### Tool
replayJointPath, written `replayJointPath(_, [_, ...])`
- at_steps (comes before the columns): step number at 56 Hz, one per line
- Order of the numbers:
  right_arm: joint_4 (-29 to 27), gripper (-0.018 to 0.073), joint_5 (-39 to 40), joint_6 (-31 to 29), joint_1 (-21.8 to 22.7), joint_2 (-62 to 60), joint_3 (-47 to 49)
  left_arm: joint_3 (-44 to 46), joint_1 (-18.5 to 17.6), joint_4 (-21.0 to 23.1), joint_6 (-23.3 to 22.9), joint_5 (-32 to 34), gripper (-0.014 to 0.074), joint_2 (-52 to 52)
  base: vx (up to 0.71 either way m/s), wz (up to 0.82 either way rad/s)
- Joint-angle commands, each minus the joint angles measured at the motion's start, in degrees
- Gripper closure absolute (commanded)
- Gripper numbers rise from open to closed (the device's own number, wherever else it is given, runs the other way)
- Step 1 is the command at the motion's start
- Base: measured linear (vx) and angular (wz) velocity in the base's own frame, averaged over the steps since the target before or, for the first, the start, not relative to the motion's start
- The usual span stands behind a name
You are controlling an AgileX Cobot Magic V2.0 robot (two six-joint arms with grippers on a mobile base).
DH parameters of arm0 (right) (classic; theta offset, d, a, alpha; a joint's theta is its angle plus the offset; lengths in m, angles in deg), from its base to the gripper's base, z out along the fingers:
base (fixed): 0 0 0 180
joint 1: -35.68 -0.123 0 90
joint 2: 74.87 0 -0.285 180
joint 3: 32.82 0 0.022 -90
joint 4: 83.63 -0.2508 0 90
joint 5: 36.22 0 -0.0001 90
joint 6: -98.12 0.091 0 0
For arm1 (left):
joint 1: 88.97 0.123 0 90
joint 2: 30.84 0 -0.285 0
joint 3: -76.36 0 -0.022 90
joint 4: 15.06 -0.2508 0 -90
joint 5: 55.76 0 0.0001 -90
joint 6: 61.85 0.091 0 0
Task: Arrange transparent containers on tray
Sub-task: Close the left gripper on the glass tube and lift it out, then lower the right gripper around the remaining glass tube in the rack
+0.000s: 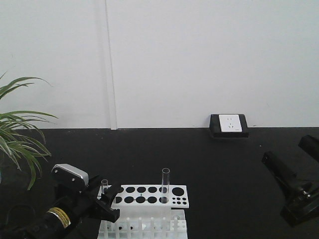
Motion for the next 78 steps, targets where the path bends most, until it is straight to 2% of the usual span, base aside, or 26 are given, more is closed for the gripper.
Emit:
replayJointPath(1, [-1.6, 0.0042, 3.8, -0.8, 0.3, -0.5, 1.5, 1.4, -0.3, 0.8, -1.3, 4.9, 0.0192, 2.6, 0.00, 0.00])
replayJointPath(7, [-1.6, 0.0062, 3.8, -0.8, 0.3, -0.5, 1.5, 1.4, -0.3, 0.9, -1.9, 4.9, 0.0304, 2.6, 0.00, 0.00])
replayJointPath(19, [-1.6, 0.0109, 3.8, -0.8, 0.3, -0.5, 1.5, 1.4, -0.3, 0.9, -2.2, 7.5, 0.0607, 3.0, 0.00, 0.00])
replayJointPath(26, [-1.6, 0.0118, 3.7, -0.8, 0.3, -0.5, 1.5, 1.7, -0.3, 0.9, -5.2, 5.5, 0.0604, 5.7, 0.00, 0.00])
replayJointPath(32, [-1.6, 0.0118, 3.6, -0.8, 0.3, -0.5, 1.5, 3.6, -0.1, 0.3, -5.2, -0.4, 0.0603, 12.1, 0.00, 0.00])
replayJointPath(39, [-1.0, 0.0118, 3.8, -0.7, 0.3, -0.4, 1.7, 7.6, -0.1, -3.9, -5.6, -9.9, 0.0603, 20.6, 0.00, 0.00])
replayJointPath(44, [0.0, 0.0118, 4.0, -0.7, 0.3, 0.8, 2.6, 10.5, -0.1, -8.3, -9.6, -16.1, 0.0603, 26.6, 0.00, 0.00])
replayJointPath(50, [3.9, 0.0118, 4.7, 1.8, 0.3, 4.3, 4.8, 11.4, -0.1, -12.7, -14.5, -20.1, 0.0601, 32.5, 0.00, 0.00])
replayJointPath(58, [12.1, 0.0118, 9.2, 8.1, 0.0, 12.4, 9.5, 11.4, -0.1, -16.4, -14.7, -27.2, 0.0600, 38.5, 0.00, 0.00])
replayJointPath(63, [13.2, 0.0117, 9.9, 9.6, -2.8, 18.9, 13.0, 11.4, -0.1, -16.8, -14.9, -31.1, 0.0597, 41.5, 0.00, 0.00])
replayJointPath(71, [14.4, 0.0116, 7.4, 7.6, -9.4, 28.2, 18.4, 11.4, -0.1, -16.8, -14.9, -36.2, 0.0597, 45.3, 0.00, 0.00])
replayJointPath(78, [14.2, 0.0116, 7.4, 7.7, -11.9, 34.3, 22.5, 11.4, -0.1, -17.1, -14.9, -38.6, 0.0597, 47.5, 0.00, 0.00])
